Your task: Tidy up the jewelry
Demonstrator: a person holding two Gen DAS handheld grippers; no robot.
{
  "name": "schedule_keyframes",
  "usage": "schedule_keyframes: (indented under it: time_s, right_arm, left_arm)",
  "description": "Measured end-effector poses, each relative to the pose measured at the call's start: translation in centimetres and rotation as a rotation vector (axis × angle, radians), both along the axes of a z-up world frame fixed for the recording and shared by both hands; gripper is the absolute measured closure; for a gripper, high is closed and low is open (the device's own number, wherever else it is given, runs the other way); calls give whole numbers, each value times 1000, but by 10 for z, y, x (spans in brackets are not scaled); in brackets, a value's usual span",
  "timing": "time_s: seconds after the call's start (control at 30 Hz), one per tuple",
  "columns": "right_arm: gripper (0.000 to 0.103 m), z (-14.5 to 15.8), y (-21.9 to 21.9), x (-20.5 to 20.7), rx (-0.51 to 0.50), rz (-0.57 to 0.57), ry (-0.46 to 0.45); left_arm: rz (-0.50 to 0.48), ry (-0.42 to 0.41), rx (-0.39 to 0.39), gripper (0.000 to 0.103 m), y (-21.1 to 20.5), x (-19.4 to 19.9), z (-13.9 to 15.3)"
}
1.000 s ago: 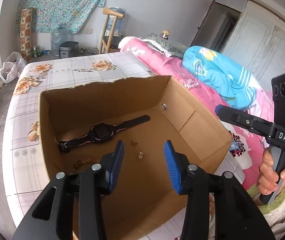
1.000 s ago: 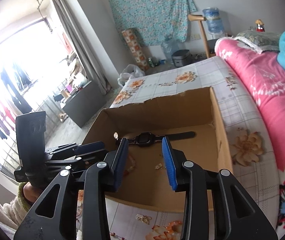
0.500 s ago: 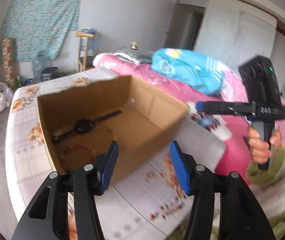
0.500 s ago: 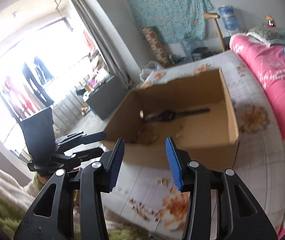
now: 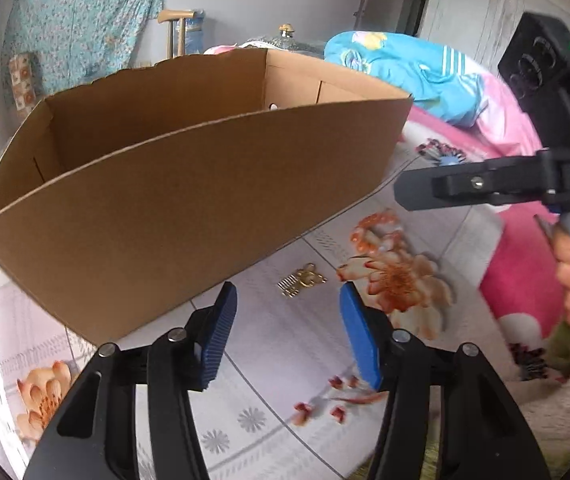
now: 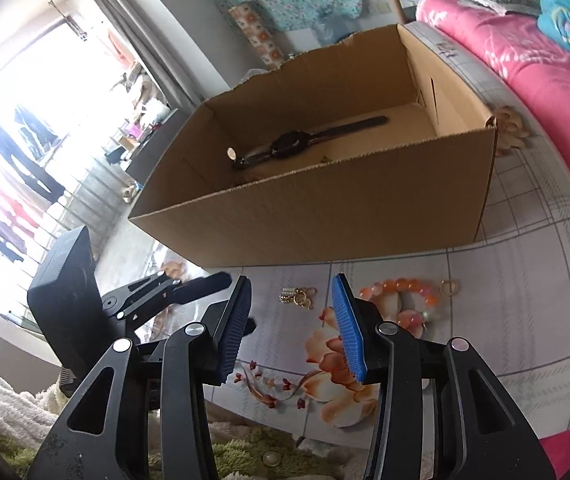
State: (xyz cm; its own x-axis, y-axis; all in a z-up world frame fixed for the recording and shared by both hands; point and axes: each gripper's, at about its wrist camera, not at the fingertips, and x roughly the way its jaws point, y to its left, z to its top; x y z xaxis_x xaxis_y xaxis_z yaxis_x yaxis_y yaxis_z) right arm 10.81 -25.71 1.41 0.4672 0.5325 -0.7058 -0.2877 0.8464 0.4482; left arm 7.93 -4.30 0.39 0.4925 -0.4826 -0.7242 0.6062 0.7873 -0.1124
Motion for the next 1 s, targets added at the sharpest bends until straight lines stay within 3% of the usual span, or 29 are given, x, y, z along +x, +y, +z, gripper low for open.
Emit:
schedule_keyframes:
  time_s: [0.2, 0.43, 0.6, 1.0]
  right_arm:
    - [61, -4, 0, -3, 20, -3, 15]
    - [61, -3, -3, -2, 32, -3, 20]
    - [61, -2, -2, -3, 35, -1, 17]
    - [61, -5, -6, -5, 43, -10, 27]
  left_arm:
    - [20, 16, -26, 73, -5, 13, -8]
    - [12, 30, -25, 80, -12, 19, -14]
    - [11, 42, 7, 91, -20, 24, -21]
    - [-16, 3, 50, 91, -31, 23, -22]
